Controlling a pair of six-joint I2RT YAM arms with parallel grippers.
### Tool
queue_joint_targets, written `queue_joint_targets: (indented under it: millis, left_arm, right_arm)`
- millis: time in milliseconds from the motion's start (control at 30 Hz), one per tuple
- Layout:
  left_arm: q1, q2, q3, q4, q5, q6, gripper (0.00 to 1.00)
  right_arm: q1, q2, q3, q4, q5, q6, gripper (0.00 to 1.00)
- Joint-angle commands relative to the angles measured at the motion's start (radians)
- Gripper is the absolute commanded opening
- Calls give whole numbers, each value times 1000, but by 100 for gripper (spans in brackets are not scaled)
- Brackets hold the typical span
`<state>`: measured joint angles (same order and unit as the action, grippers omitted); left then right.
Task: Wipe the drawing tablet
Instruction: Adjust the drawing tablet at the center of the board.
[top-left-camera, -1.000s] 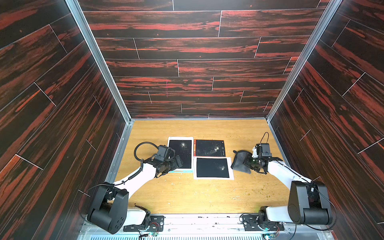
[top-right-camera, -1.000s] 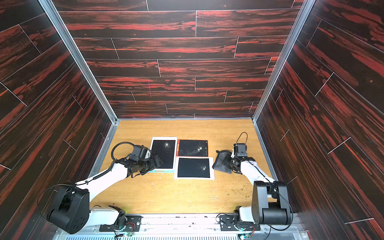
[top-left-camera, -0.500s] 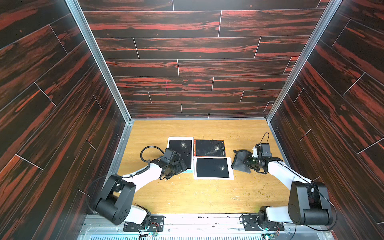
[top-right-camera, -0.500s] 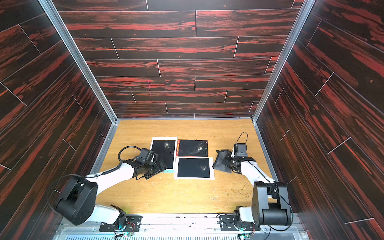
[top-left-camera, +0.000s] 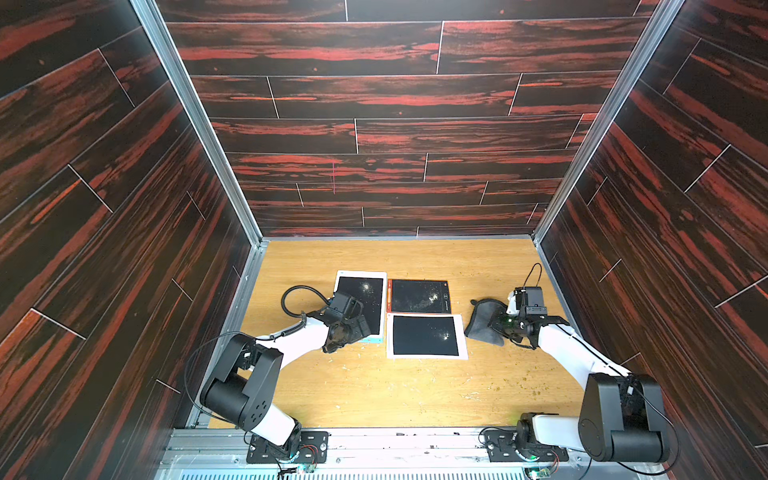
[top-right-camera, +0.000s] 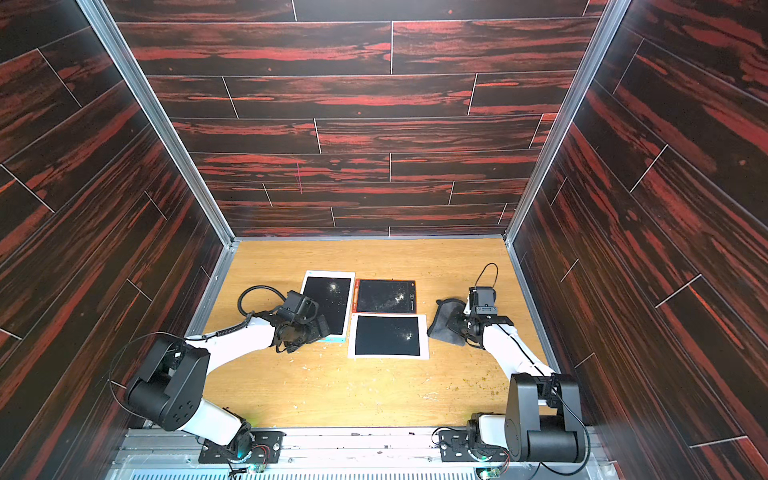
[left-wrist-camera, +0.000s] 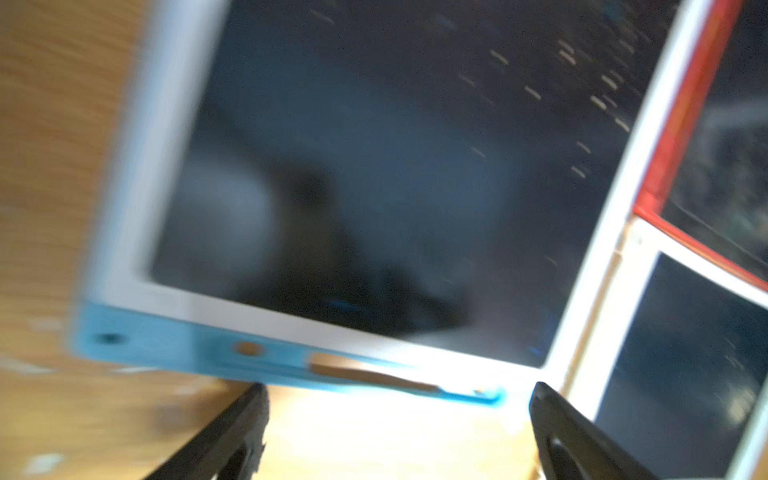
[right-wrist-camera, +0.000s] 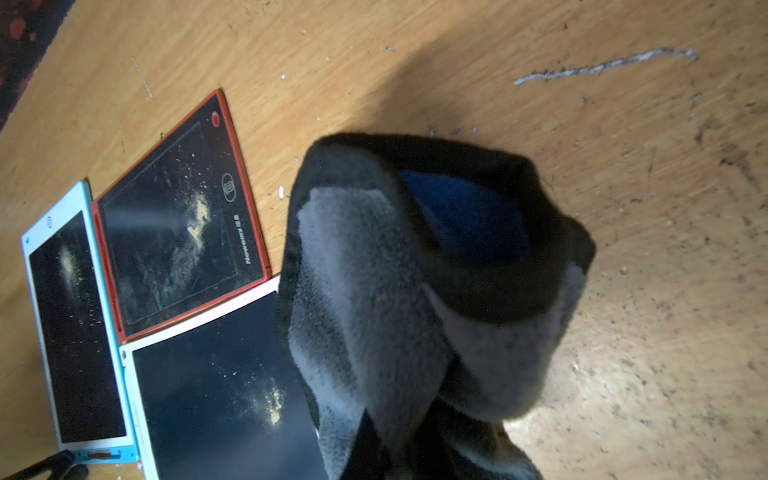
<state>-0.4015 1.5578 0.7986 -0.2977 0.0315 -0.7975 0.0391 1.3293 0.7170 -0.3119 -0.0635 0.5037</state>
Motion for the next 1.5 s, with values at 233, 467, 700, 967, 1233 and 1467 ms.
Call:
queue_joint_targets:
  millis: [233, 467, 700, 967, 1233, 1467]
  left_arm:
    - [124, 60, 82, 8, -82, 3, 100]
    - [149, 127, 194, 12, -103, 35, 100]
    - [174, 170, 259, 25, -115, 83, 100]
    - [86, 62, 262, 45, 90, 67, 96]
    - [-66, 103, 274, 40, 202, -19, 83]
    - [-112, 148, 252, 39, 228, -44, 79]
  right_arm:
    - [1, 7, 44, -24, -33, -2, 0]
    - [0, -8, 45, -40, -32, -6, 0]
    - [1, -30, 32, -46, -35, -4, 0]
    - [0, -47, 15, -33, -15, -8, 0]
    - [-4, -12, 11, -4, -13, 16, 0]
    - [-4, 59, 10, -21, 28, 26, 0]
